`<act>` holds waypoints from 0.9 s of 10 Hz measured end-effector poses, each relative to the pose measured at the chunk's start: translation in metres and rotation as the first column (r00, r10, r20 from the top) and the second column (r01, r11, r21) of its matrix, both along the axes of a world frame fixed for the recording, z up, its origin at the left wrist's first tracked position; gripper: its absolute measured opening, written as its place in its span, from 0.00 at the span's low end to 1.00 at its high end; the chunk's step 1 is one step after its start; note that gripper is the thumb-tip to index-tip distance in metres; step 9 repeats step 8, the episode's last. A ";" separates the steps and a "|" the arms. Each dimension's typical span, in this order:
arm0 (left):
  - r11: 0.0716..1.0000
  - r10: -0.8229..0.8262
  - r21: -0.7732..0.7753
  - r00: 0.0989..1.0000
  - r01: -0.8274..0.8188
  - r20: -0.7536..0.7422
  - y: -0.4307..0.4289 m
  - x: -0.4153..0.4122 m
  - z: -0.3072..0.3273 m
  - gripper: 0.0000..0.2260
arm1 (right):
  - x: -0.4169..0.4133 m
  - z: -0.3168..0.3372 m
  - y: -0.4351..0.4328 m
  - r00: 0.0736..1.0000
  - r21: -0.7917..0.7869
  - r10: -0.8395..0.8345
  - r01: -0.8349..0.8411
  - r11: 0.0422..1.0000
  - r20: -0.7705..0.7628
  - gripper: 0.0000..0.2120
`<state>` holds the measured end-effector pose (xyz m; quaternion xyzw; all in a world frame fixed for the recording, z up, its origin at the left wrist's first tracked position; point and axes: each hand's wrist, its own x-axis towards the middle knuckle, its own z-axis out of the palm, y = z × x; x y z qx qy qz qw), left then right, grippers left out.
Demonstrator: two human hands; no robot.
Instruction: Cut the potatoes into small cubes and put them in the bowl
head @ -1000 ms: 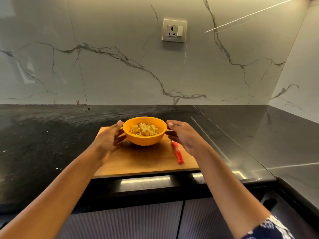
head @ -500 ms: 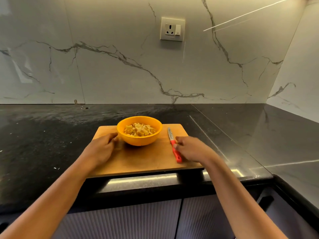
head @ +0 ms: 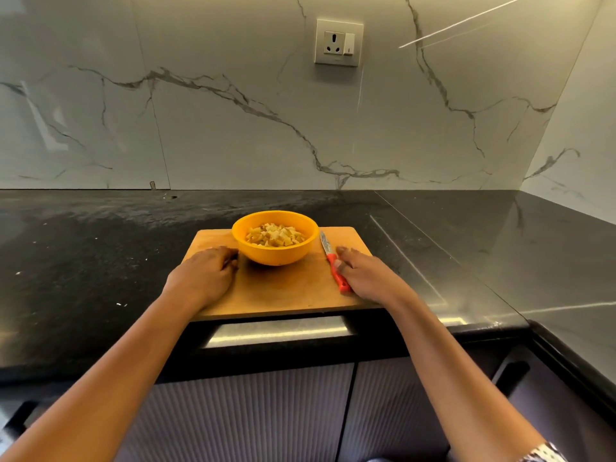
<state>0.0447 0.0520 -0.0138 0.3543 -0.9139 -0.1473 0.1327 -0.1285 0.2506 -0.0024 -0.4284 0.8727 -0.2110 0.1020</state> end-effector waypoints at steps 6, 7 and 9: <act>0.979 -0.091 0.166 0.979 0.122 -0.184 -0.034 -0.014 -0.016 0.20 | -0.014 0.034 -0.073 0.844 -0.450 0.501 -0.529 0.719 -0.191 0.16; 0.969 -0.112 0.183 0.957 0.164 -0.267 -0.037 -0.012 -0.021 0.24 | -0.017 0.030 -0.074 0.819 -0.256 0.546 -0.573 0.778 -0.175 0.20; 0.969 -0.135 0.154 0.938 0.191 -0.318 -0.037 -0.014 -0.021 0.25 | -0.014 0.027 -0.077 0.806 -0.219 0.507 -0.578 0.786 -0.306 0.22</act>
